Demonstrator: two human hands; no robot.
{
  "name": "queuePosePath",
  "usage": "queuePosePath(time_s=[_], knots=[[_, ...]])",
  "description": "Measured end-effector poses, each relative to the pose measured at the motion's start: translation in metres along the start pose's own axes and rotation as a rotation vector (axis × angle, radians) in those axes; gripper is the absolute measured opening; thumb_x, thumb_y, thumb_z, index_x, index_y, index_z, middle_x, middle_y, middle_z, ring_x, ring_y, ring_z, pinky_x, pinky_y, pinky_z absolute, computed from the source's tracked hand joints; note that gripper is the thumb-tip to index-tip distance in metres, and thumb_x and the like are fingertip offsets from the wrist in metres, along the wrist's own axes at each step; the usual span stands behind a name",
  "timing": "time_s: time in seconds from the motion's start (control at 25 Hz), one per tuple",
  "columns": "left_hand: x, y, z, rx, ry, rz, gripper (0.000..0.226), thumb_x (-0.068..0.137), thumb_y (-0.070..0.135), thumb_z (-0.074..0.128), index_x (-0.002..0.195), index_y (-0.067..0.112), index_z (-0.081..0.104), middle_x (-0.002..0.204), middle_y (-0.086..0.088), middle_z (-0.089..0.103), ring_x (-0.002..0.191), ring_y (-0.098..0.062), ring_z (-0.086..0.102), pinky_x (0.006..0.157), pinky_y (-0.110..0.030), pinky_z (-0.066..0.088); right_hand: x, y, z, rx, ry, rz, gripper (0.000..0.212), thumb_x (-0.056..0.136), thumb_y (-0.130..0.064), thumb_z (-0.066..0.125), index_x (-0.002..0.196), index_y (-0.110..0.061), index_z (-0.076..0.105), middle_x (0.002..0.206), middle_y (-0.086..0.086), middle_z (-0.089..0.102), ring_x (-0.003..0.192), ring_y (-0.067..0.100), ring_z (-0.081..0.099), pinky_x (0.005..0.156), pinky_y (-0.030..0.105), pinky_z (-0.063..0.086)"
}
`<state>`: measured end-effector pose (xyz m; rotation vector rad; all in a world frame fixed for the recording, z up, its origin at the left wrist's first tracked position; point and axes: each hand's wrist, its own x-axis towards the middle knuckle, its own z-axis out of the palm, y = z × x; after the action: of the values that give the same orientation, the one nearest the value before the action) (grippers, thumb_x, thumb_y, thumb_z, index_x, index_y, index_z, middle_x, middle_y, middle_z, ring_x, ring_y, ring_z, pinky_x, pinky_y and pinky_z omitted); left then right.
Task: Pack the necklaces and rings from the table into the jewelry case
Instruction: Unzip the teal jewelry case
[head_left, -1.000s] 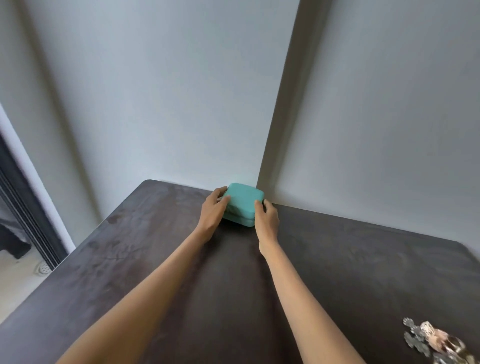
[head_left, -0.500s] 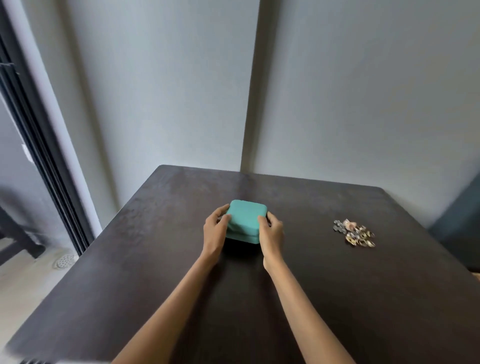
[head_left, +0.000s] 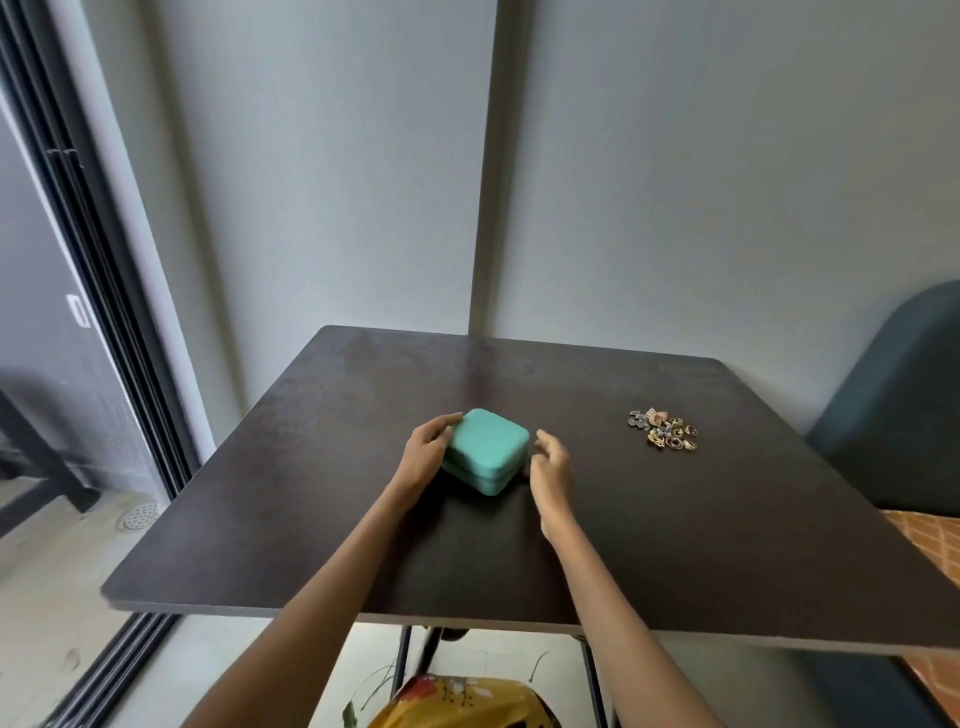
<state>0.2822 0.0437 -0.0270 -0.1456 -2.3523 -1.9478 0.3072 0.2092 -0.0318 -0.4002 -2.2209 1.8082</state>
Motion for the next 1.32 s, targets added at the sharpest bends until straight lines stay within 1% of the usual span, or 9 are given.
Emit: queuePosePath(time_s=[0.08, 0.2, 0.36, 0.48, 0.64, 0.84, 1.04, 1.16, 1.32], knots=[[0.009, 0.007, -0.004, 0.099, -0.087, 0.037, 0.040, 0.093, -0.006, 0.034, 0.116, 0.007, 0.064, 0.126, -0.008, 0.061, 0.120, -0.019, 0.051, 0.102, -0.025, 0.035, 0.014, -0.003, -0.012, -0.095, -0.053, -0.045, 0.052, 0.086, 0.006, 0.034, 0.133, -0.009, 0.048, 0.134, 0.007, 0.050, 0.118, 0.021, 0.051, 0.104, 0.035, 0.041], [0.026, 0.018, -0.007, 0.241, -0.161, 0.082, 0.044, 0.090, -0.011, 0.032, 0.106, 0.006, 0.069, 0.123, -0.008, 0.063, 0.119, -0.019, 0.053, 0.104, -0.026, 0.036, 0.024, -0.008, -0.023, -0.282, -0.312, -0.115, 0.054, 0.085, 0.005, 0.037, 0.133, -0.015, 0.052, 0.129, -0.003, 0.056, 0.120, 0.012, 0.048, 0.097, 0.021, 0.037], [0.036, 0.021, -0.009, 0.469, -0.162, 0.251, 0.035, 0.086, -0.004, 0.045, 0.096, 0.013, 0.073, 0.121, -0.004, 0.062, 0.113, -0.020, 0.057, 0.098, -0.028, 0.041, 0.036, -0.003, -0.034, -0.219, -0.410, -0.167, 0.049, 0.085, 0.005, 0.044, 0.127, -0.018, 0.059, 0.122, -0.008, 0.062, 0.115, 0.004, 0.052, 0.095, 0.018, 0.040], [0.023, 0.018, -0.018, 0.435, -0.274, 0.263, 0.029, 0.083, 0.028, 0.050, 0.098, 0.022, 0.074, 0.128, 0.003, 0.056, 0.116, -0.010, 0.050, 0.100, -0.025, 0.035, 0.040, 0.003, -0.035, -0.185, -0.393, -0.204, 0.041, 0.085, 0.004, 0.052, 0.117, -0.017, 0.065, 0.112, -0.007, 0.068, 0.107, 0.005, 0.060, 0.096, 0.021, 0.046], [0.017, 0.011, -0.029, 0.570, -0.366, 0.281, 0.033, 0.086, 0.044, 0.053, 0.116, 0.036, 0.064, 0.141, 0.008, 0.043, 0.127, -0.009, 0.042, 0.108, -0.029, 0.029, 0.043, 0.008, -0.027, -0.177, -0.231, -0.199, 0.022, 0.080, -0.002, 0.064, 0.094, -0.016, 0.074, 0.092, 0.003, 0.074, 0.084, 0.012, 0.067, 0.086, 0.034, 0.055], [0.011, 0.006, -0.023, 0.686, -0.267, 0.283, 0.035, 0.092, 0.044, 0.053, 0.126, 0.039, 0.056, 0.143, 0.003, 0.038, 0.130, -0.021, 0.033, 0.113, -0.036, 0.024, 0.021, 0.006, -0.026, -0.172, -0.011, -0.116, 0.020, 0.074, -0.019, 0.075, 0.059, -0.028, 0.064, 0.062, -0.005, 0.067, 0.056, 0.014, 0.061, 0.062, 0.035, 0.052], [-0.005, 0.005, -0.004, 0.676, -0.097, 0.242, 0.036, 0.093, 0.040, 0.051, 0.128, 0.032, 0.057, 0.141, -0.003, 0.038, 0.124, -0.027, 0.033, 0.110, -0.035, 0.029, -0.037, -0.001, 0.005, -0.175, 0.000, -0.087, 0.018, 0.074, -0.022, 0.069, 0.059, -0.028, 0.062, 0.065, -0.004, 0.069, 0.060, 0.015, 0.064, 0.060, 0.031, 0.053], [-0.016, 0.012, 0.016, 0.648, 0.032, 0.176, 0.036, 0.094, 0.039, 0.050, 0.127, 0.028, 0.058, 0.144, -0.005, 0.036, 0.121, -0.030, 0.036, 0.104, -0.036, 0.034, -0.056, -0.010, 0.024, -0.074, 0.045, -0.044, 0.013, 0.077, -0.020, 0.066, 0.065, -0.018, 0.066, 0.057, 0.001, 0.065, 0.047, 0.015, 0.058, 0.052, 0.028, 0.050], [-0.032, 0.011, 0.018, 0.684, 0.132, 0.255, 0.028, 0.094, 0.029, 0.052, 0.120, 0.018, 0.057, 0.148, -0.007, 0.035, 0.136, -0.030, 0.031, 0.110, -0.041, 0.021, -0.056, -0.019, 0.019, -0.040, 0.034, 0.065, 0.015, 0.082, -0.022, 0.065, 0.074, -0.010, 0.065, 0.061, 0.005, 0.064, 0.042, 0.014, 0.057, 0.053, 0.030, 0.052]])
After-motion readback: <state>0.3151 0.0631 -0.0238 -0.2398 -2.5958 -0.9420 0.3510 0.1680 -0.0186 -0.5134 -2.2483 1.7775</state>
